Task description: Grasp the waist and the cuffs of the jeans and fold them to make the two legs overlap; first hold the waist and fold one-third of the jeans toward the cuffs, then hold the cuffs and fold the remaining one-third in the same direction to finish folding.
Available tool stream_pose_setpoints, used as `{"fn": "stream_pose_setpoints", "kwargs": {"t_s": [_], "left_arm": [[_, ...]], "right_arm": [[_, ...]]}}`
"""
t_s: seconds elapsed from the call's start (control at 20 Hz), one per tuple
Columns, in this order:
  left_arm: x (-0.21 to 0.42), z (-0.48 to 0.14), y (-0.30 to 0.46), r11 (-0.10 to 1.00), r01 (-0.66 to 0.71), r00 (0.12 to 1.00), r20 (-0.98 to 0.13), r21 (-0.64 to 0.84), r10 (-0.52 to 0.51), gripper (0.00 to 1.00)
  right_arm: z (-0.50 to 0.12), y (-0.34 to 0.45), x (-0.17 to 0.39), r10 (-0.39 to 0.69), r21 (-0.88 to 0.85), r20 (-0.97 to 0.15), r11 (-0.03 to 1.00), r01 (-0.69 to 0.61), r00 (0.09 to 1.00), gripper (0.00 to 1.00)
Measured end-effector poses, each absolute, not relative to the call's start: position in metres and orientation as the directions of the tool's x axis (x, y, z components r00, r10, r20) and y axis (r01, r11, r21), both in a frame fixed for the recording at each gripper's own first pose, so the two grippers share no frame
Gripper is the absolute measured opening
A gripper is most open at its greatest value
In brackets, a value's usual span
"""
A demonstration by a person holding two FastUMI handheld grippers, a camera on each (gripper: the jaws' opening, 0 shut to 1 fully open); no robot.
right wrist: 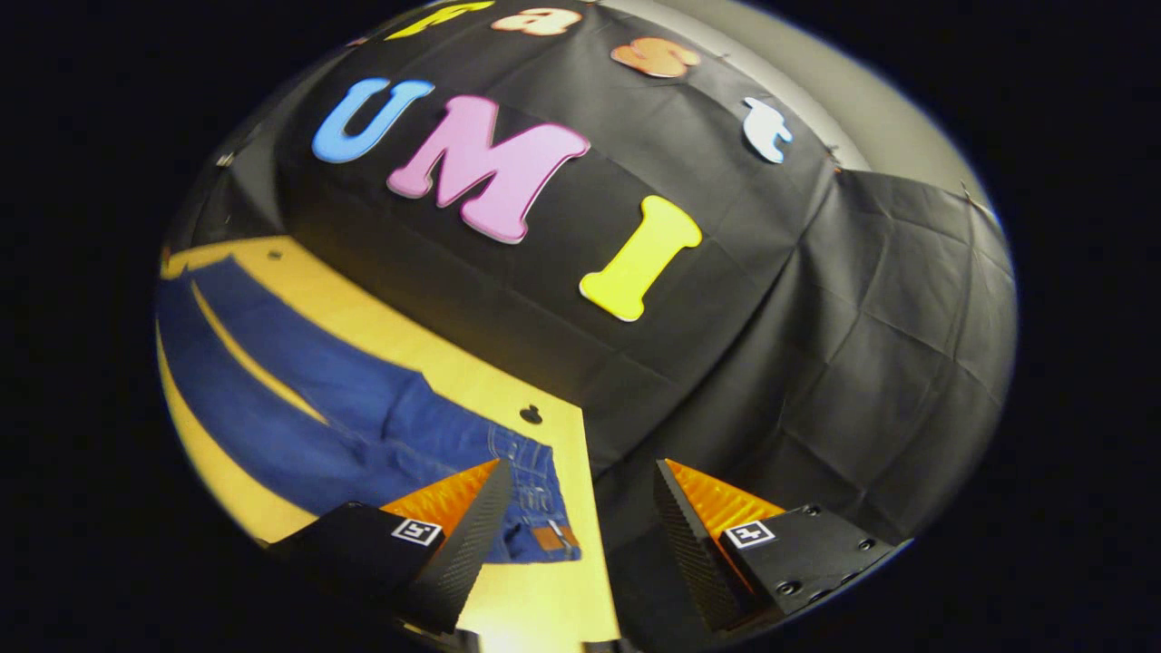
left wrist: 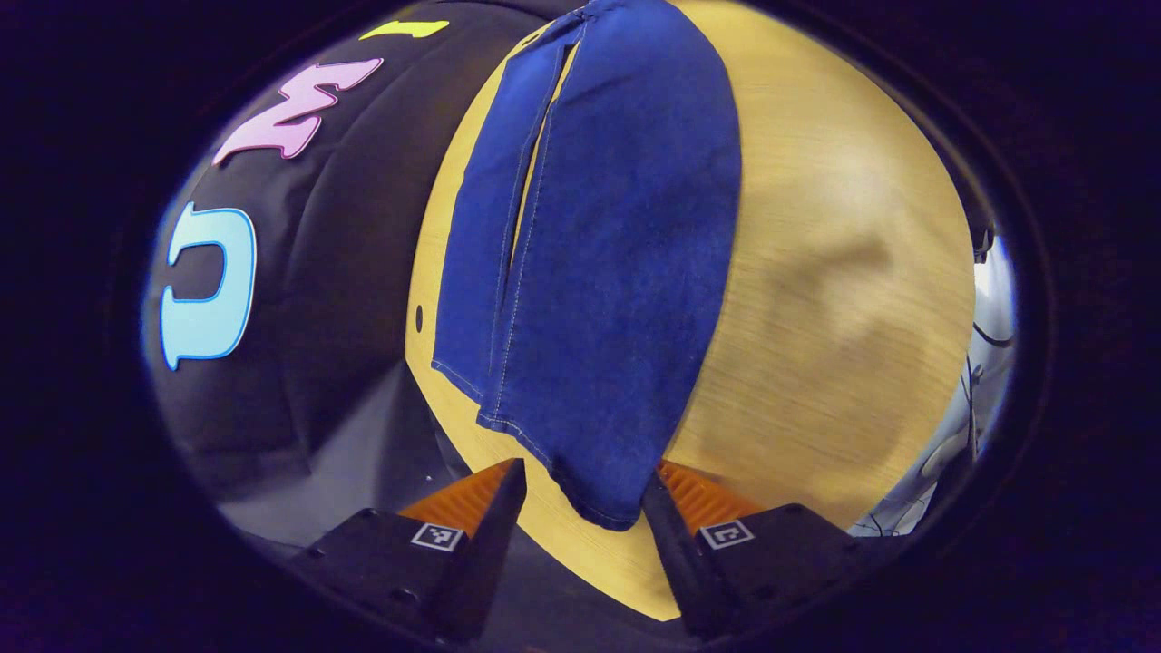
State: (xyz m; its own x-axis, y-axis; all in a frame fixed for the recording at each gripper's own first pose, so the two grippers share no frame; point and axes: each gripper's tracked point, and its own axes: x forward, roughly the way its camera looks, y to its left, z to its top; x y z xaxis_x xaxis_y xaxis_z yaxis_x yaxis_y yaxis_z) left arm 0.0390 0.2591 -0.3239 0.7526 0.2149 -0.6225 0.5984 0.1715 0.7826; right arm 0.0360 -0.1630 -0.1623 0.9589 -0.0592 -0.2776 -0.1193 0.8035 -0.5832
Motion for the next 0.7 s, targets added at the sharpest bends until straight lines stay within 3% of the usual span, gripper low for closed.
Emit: {"fn": "stream_pose_setpoints", "kwargs": {"t_s": [0.25, 0.35, 0.45, 0.7], "left_arm": [[0.042, -0.336, 0.251, 0.199, 0.618, 0.727, -0.649, 0.761, 0.223, 0.44], [0.044, -0.342, 0.253, 0.218, 0.636, 0.704, -0.672, 0.741, 0.23, 0.25], [0.047, -0.342, 0.252, 0.234, 0.635, 0.695, -0.677, 0.736, 0.243, 0.09], [0.047, -0.342, 0.249, 0.328, 0.643, 0.645, -0.72, 0.692, 0.257, 0.06]], "right_arm": [[-0.193, -0.216, 0.042, -0.062, -0.758, -0.312, 0.617, -0.21, 0.948, 0.96], [-0.221, -0.22, 0.046, -0.033, -0.793, -0.376, 0.529, -0.303, 0.926, 0.96], [-0.248, -0.219, 0.053, 0.018, -0.822, -0.455, 0.375, -0.428, 0.89, 0.96], [-0.333, -0.215, 0.048, 0.122, -0.758, -0.641, 0.055, -0.65, 0.758, 0.96]]}}
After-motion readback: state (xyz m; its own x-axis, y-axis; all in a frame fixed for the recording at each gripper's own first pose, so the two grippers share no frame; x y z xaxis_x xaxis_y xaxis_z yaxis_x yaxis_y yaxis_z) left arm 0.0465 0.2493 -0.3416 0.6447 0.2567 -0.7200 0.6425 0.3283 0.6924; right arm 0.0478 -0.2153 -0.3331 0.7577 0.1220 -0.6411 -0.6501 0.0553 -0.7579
